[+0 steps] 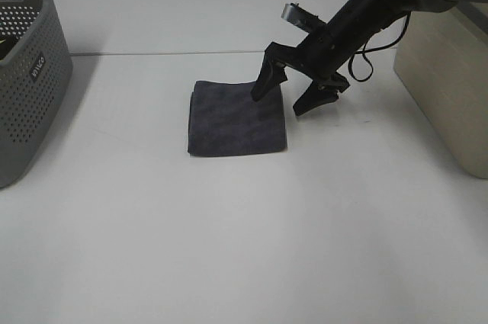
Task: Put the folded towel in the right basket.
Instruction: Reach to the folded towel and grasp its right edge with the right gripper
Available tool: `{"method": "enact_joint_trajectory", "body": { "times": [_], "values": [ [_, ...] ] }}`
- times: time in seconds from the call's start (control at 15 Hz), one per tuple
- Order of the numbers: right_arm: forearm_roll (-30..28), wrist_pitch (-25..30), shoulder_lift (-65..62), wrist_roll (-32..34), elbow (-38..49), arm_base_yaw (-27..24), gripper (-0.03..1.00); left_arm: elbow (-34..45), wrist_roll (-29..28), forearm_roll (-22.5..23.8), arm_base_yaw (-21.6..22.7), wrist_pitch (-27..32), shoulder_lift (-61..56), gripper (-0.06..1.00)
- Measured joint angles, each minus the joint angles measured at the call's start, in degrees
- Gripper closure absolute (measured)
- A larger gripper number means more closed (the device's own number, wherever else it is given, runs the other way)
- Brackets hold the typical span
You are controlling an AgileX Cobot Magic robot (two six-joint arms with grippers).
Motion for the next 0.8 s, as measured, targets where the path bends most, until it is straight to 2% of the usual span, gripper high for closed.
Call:
{"method": "enact_joint_trajectory", "body": {
  "times": [0.07,0.27,0.4,0.53,0.6,0.67,0.73,0.8],
  "values": [
    [0.0,0.1,1.8,0.6,-1.1,0.0,0.09,0.0,0.0,0.0,0.0,0.0,0.0,-0.04],
    [4.9,0.4,4.5,0.5,-2.8,-0.1,0.11,0.0,0.0,0.0,0.0,0.0,0.0,-0.04],
    [8.1,-0.4,5.6,0.1,-2.9,-0.1,0.20,0.0,0.0,0.0,0.0,0.0,0.0,-0.04],
    [7.2,-1.7,6.3,0.1,-2.9,-0.1,0.49,0.0,0.0,0.0,0.0,0.0,0.0,-0.04],
    [5.8,-2.1,6.5,0.2,-2.9,-0.1,0.60,0.0,0.0,0.0,0.0,0.0,0.0,-0.04],
    [5.6,-2.2,6.6,0.3,-2.9,-0.1,0.78,0.0,0.0,0.0,0.0,0.0,0.0,-0.04],
    [5.3,-2.2,6.7,0.5,-2.9,-0.1,0.88,0.0,0.0,0.0,0.0,0.0,0.0,-0.04],
    [5.3,-2.3,6.7,0.5,-2.9,-0.1,0.90,0.0,0.0,0.0,0.0,0.0,0.0,-0.04]
  ]
}}
